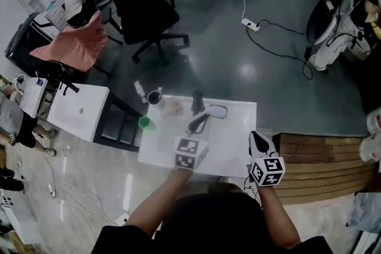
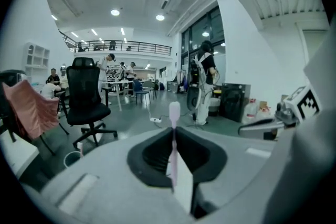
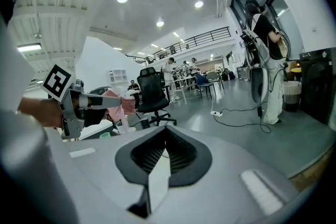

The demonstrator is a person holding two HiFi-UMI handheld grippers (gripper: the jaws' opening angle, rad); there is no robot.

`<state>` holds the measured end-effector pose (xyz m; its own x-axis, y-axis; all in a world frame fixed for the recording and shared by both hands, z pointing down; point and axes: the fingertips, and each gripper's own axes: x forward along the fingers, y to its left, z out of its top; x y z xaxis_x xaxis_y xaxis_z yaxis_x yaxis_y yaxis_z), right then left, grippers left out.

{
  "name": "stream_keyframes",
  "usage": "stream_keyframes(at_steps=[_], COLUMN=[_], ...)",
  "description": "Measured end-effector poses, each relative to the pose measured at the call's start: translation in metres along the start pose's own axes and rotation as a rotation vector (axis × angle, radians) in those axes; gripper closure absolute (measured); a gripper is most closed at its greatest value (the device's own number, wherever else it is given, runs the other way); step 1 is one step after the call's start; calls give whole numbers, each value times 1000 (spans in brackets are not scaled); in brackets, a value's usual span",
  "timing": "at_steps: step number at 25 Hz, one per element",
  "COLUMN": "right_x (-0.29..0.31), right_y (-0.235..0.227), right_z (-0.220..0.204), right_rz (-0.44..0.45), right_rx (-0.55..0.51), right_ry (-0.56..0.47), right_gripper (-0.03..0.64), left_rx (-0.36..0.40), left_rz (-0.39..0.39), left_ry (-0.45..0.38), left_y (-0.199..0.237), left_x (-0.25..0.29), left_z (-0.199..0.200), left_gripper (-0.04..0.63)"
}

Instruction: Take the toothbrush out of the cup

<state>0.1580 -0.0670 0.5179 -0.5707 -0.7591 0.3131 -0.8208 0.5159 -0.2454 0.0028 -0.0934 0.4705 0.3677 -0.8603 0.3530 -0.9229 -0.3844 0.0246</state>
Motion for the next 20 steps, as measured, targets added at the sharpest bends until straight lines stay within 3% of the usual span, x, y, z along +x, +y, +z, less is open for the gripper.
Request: stream_keyframes(at_steps=[5,10,16,20], right_x=[-20,-37,-38,-39], right_y=[-33,-56,-74,-81], right_z=[-6,-8,-20,-22], right_rz=[-46,-96,-126,-123], right_rx=[48,84,102,112], right_ry=[-3,-16,11,14], right_gripper=[614,614,614,615], left_rx=[-10,-83,-236,-278], left_rz=[-80,-159,-229,-249], left_ry=[27,34,142,216], left_y=[-47,-76,-97,-105], left_x=[38,76,119,152], left_z=[-8,-22,-59,-91], left_gripper=[571,571,571,571])
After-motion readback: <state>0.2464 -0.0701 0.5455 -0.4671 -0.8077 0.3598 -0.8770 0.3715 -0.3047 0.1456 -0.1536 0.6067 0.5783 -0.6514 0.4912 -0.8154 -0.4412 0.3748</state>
